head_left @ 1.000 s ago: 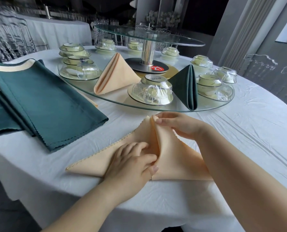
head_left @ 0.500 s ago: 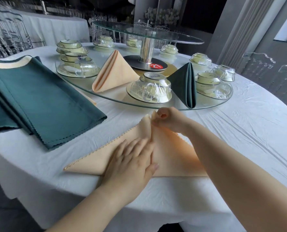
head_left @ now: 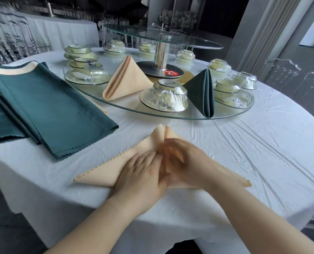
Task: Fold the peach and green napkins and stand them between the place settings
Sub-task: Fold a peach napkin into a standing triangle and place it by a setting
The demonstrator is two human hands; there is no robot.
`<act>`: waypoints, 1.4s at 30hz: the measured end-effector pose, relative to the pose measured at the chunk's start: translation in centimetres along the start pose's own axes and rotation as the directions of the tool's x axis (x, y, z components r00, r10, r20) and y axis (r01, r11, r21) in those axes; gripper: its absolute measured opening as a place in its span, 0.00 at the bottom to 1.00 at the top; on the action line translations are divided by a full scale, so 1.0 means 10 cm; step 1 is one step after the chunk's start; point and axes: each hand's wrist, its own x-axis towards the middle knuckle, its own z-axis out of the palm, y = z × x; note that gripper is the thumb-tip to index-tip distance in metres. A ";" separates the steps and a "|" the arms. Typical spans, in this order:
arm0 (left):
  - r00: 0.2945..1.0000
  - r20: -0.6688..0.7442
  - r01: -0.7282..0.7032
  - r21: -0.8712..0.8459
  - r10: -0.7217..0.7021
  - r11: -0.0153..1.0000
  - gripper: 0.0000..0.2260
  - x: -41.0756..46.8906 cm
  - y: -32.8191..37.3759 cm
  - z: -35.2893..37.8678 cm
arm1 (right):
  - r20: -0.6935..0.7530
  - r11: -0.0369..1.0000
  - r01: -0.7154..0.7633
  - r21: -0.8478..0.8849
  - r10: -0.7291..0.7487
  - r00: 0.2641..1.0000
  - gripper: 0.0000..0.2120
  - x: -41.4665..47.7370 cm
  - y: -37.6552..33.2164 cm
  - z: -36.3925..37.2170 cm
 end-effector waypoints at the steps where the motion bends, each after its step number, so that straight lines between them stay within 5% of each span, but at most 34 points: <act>1: 1.000 -0.013 0.020 -0.043 -0.021 0.999 0.45 -0.01 -0.02 0.00 | 0.054 1.000 -0.004 0.000 0.004 0.999 0.24 -0.05 0.00 0.03; 5: 0.993 -0.099 0.052 -0.086 -0.060 0.995 0.34 -0.06 -0.20 -0.13 | 0.126 0.996 -0.063 -0.069 0.072 0.989 0.38 -0.13 0.06 0.08; 9: 0.964 -0.060 0.254 -0.065 -0.258 0.965 0.26 -0.31 -0.56 -0.30 | 0.159 0.990 -0.037 -0.136 0.059 0.986 0.40 -0.14 0.09 0.15; 13: 0.917 0.132 0.392 -0.143 -0.375 0.909 0.15 -0.43 -0.91 -0.62 | 0.155 0.987 -0.020 -0.160 0.046 0.987 0.42 -0.14 0.09 0.16; 18: 0.872 0.425 0.392 -0.302 -0.245 0.869 0.16 -0.37 -1.09 -0.85 | 0.160 0.984 0.003 -0.176 0.025 0.987 0.43 -0.13 0.08 0.16; 20: 0.906 0.374 0.377 -0.503 -0.197 0.778 0.18 -0.36 -1.08 -0.89 | 0.168 0.981 0.001 -0.193 0.032 0.985 0.43 -0.13 0.07 0.15; 24: 0.966 0.180 0.243 -0.882 -0.187 0.404 0.29 -0.30 -0.91 -0.91 | 0.184 0.986 0.002 -0.166 0.029 0.983 0.34 -0.11 0.06 0.12; 27: 0.975 0.094 0.153 -0.943 -0.203 0.296 0.07 -0.11 -0.59 -0.97 | 0.196 0.989 -0.034 -0.146 0.062 0.979 0.23 -0.11 0.04 0.04; 34: 0.990 -0.048 0.004 -0.933 -0.136 0.361 0.04 0.37 0.16 -1.02 | 0.239 0.979 -0.180 0.100 0.152 0.959 0.18 -0.16 0.12 -0.23; 36: 0.992 -0.053 -0.004 -0.916 -0.111 0.402 0.04 0.47 0.32 -0.95 | 0.128 0.964 -0.253 -0.078 0.261 0.957 0.19 -0.28 0.20 -0.40; 39: 0.995 -0.051 -0.005 -0.875 -0.083 0.485 0.06 0.59 0.57 -0.81 | 0.144 0.952 -0.264 -0.156 0.286 0.947 0.27 -0.59 0.44 -0.48; 42: 0.999 -0.006 0.022 -0.816 -0.046 0.577 0.09 0.60 0.84 -0.56 | -0.035 0.899 -0.387 -0.207 0.388 0.921 0.29 -0.91 0.68 -0.45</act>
